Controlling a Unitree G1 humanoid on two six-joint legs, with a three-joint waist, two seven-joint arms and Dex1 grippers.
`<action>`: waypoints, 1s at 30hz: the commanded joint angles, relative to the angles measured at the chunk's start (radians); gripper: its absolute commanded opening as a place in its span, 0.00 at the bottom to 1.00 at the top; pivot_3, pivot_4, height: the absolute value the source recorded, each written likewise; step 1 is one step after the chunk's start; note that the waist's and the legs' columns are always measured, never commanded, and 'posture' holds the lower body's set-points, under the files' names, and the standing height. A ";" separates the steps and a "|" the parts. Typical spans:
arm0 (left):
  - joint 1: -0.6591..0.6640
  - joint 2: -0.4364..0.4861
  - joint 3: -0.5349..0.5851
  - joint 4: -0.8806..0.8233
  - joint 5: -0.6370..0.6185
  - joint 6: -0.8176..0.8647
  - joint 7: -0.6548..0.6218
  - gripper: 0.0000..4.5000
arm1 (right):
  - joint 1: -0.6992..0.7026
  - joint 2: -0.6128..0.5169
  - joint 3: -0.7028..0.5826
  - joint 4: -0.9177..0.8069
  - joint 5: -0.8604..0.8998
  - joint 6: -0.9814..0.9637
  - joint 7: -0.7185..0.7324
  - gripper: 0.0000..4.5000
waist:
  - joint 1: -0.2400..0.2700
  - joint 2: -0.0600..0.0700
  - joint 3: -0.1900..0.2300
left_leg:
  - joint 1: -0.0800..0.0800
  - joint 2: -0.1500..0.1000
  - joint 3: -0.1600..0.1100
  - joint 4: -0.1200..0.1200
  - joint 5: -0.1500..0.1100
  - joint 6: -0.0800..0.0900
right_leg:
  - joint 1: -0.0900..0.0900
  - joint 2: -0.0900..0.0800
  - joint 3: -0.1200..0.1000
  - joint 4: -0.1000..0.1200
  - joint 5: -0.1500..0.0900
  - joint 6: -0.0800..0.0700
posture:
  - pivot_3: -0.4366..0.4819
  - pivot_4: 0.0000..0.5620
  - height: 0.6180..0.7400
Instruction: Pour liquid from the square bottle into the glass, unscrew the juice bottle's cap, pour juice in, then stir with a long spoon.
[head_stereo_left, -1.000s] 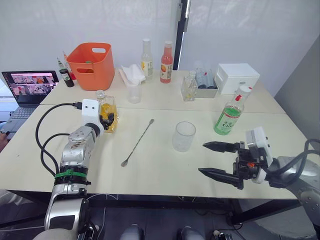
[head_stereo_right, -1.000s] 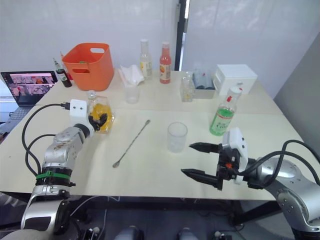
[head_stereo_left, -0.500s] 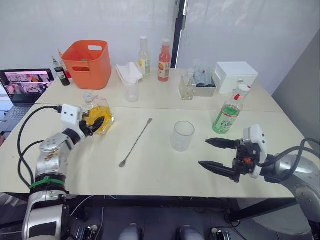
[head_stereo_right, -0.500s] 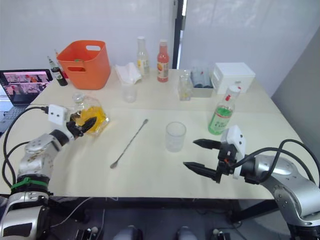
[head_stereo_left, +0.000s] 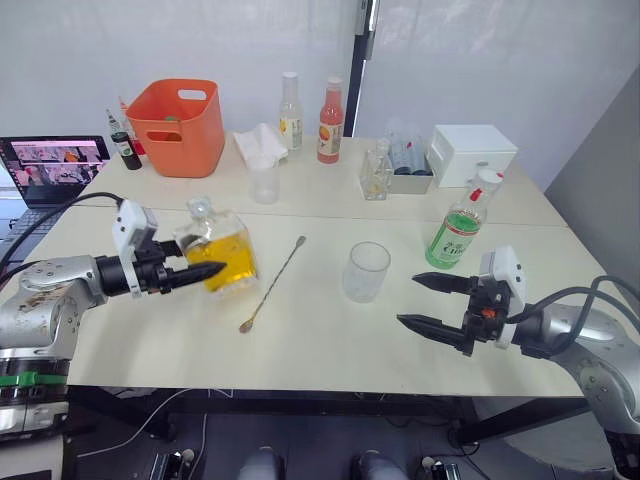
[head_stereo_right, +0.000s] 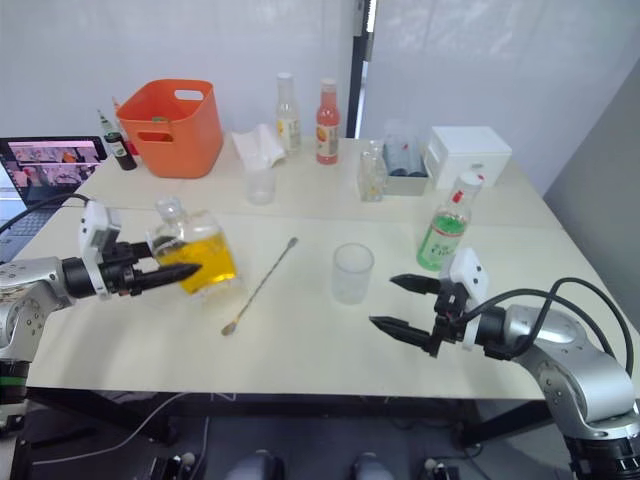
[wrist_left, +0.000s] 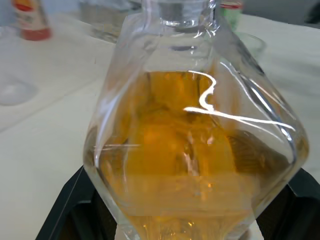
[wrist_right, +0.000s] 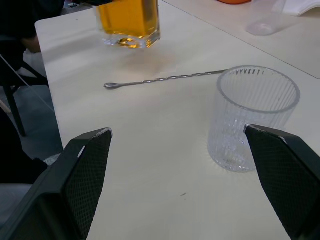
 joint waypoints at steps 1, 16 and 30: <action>-0.044 -0.010 -0.015 -0.159 -0.091 0.022 -0.066 0.62 | -0.020 -0.002 -0.015 -0.009 0.002 -0.017 0.003 1.00 | 0.002 0.000 0.000 | 0.000 0.000 0.000 0.000 0.000 0.000 | 0.000 0.000 0.000 0.000 0.000 0.000 | 0.48 0.27 0.79; -0.152 -0.319 -0.328 -0.130 0.134 -0.173 -0.017 0.62 | -0.074 -0.024 -0.008 0.023 -0.030 0.026 -0.017 1.00 | 0.004 0.001 0.000 | 0.000 0.000 0.000 0.003 0.000 0.000 | 0.001 0.002 0.001 0.001 0.000 0.000 | 0.48 0.27 0.79; -0.083 -0.426 -0.427 -0.043 0.277 -0.334 0.031 0.62 | -0.104 -0.018 0.008 0.014 -0.040 0.053 -0.050 1.00 | 0.003 0.003 -0.001 | 0.001 0.000 0.000 0.004 0.000 0.000 | 0.002 0.001 0.002 0.001 0.000 0.000 | 0.48 0.27 0.79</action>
